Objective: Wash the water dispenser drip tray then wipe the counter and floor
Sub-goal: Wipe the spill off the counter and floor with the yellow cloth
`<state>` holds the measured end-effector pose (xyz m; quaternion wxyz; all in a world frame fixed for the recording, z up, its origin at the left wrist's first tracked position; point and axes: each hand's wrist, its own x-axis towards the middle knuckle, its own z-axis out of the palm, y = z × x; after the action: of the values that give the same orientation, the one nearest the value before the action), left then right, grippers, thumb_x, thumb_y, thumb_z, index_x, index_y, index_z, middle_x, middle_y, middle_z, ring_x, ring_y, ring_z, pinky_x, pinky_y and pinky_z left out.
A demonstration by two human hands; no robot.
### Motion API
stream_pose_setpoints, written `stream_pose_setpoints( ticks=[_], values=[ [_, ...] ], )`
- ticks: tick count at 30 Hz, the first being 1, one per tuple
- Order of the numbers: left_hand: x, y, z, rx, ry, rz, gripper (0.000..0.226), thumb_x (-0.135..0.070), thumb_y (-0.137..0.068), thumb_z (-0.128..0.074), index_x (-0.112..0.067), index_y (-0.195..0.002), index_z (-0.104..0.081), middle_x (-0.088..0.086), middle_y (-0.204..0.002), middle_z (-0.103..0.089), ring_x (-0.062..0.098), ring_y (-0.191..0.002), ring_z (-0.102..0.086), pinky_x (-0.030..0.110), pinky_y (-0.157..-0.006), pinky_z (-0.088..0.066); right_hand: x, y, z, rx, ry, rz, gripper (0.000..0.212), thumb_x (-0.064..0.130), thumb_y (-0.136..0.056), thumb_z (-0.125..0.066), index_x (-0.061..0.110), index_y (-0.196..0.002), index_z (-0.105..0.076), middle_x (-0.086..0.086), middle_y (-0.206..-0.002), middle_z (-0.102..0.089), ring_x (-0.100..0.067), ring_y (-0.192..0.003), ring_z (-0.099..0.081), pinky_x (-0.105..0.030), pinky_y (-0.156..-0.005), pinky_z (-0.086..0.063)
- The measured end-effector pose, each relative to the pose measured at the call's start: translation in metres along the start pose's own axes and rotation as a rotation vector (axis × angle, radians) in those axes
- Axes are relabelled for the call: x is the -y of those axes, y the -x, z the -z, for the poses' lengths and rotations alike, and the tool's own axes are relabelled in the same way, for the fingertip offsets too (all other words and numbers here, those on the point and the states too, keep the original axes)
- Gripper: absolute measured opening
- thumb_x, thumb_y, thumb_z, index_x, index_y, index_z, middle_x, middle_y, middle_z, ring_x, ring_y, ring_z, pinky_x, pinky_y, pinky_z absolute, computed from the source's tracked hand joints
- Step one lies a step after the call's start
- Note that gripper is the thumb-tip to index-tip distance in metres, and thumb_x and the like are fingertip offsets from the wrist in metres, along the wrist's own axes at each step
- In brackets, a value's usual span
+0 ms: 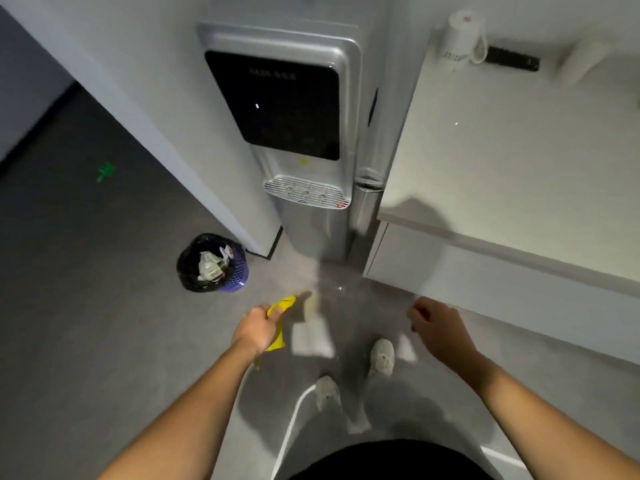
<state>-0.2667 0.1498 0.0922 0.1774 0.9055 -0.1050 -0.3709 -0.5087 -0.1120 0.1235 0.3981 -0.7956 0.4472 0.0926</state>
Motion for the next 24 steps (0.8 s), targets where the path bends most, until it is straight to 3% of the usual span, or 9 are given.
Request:
stream_pose_setpoints(
  ticks=[3, 10, 13, 16, 18, 21, 24],
  values=[
    [0.048, 0.004, 0.018, -0.028, 0.105, 0.101, 0.034, -0.037, -0.106, -0.052, -0.008, -0.105, -0.07, 0.022, -0.11, -0.075, 0.039, -0.109, -0.068, 0.044, -0.093, -0.052, 0.021, -0.01, -0.033, 0.074, 0.004, -0.001, 0.026, 0.028, -0.101, -0.051, 0.02, -0.08, -0.064, -0.005, -0.076, -0.07, -0.024, -0.071, -0.068, -0.044, -0.073, -0.057],
    [0.095, -0.015, 0.033, -0.118, 0.324, 0.241, 0.033, -0.032, -0.106, -0.056, -0.006, -0.09, -0.069, 0.018, -0.089, -0.076, 0.035, -0.086, -0.069, 0.046, -0.089, -0.054, 0.047, -0.067, -0.109, 0.238, -0.071, -0.03, 0.023, 0.014, -0.101, -0.053, 0.004, -0.084, -0.066, -0.019, -0.08, -0.07, -0.037, -0.079, -0.069, -0.051, -0.079, -0.057],
    [0.102, -0.035, 0.034, -0.133, 0.36, 0.214, 0.03, -0.028, -0.106, -0.057, -0.009, -0.086, -0.07, 0.003, -0.077, -0.075, 0.022, -0.076, -0.068, 0.035, -0.079, -0.053, 0.057, -0.092, -0.136, 0.272, -0.063, -0.043, 0.021, 0.015, -0.099, -0.054, 0.008, -0.085, -0.067, -0.016, -0.082, -0.072, -0.035, -0.081, -0.069, -0.049, -0.082, -0.057],
    [0.107, -0.053, 0.035, -0.104, 0.413, 0.179, 0.03, -0.023, -0.107, -0.056, -0.012, -0.082, -0.069, -0.013, -0.062, -0.072, -0.002, -0.062, -0.066, 0.017, -0.063, -0.049, 0.068, -0.105, -0.159, 0.268, -0.061, -0.092, 0.02, 0.015, -0.098, -0.055, 0.007, -0.087, -0.069, -0.016, -0.084, -0.073, -0.035, -0.084, -0.07, -0.049, -0.085, -0.057],
    [0.112, -0.065, 0.038, -0.063, 0.433, 0.163, 0.03, -0.029, -0.105, -0.058, -0.008, -0.087, -0.07, -0.004, -0.072, -0.074, 0.015, -0.072, -0.069, 0.027, -0.069, -0.054, 0.075, -0.108, -0.176, 0.242, -0.086, -0.141, 0.02, 0.015, -0.097, -0.055, 0.006, -0.086, -0.069, -0.018, -0.084, -0.074, -0.039, -0.084, -0.07, -0.049, -0.083, -0.057],
    [0.123, -0.086, 0.05, 0.032, 0.478, 0.137, 0.052, -0.05, -0.091, -0.058, -0.001, -0.101, -0.072, 0.026, -0.099, -0.075, 0.04, -0.094, -0.071, 0.052, -0.091, -0.057, 0.092, -0.107, -0.203, 0.223, -0.121, -0.199, 0.02, 0.021, -0.098, -0.058, 0.013, -0.086, -0.071, -0.014, -0.084, -0.076, -0.038, -0.091, -0.071, -0.043, -0.086, -0.056],
    [0.137, -0.114, 0.061, 0.091, 0.429, 0.05, 0.056, -0.053, -0.085, -0.053, 0.0, -0.09, -0.071, 0.023, -0.091, -0.075, 0.038, -0.092, -0.071, 0.05, -0.087, -0.056, 0.122, -0.1, -0.241, 0.219, -0.243, -0.239, 0.019, 0.026, -0.097, -0.064, 0.018, -0.084, -0.075, -0.005, -0.077, -0.076, -0.028, -0.084, -0.072, -0.039, -0.086, -0.056]
  ],
)
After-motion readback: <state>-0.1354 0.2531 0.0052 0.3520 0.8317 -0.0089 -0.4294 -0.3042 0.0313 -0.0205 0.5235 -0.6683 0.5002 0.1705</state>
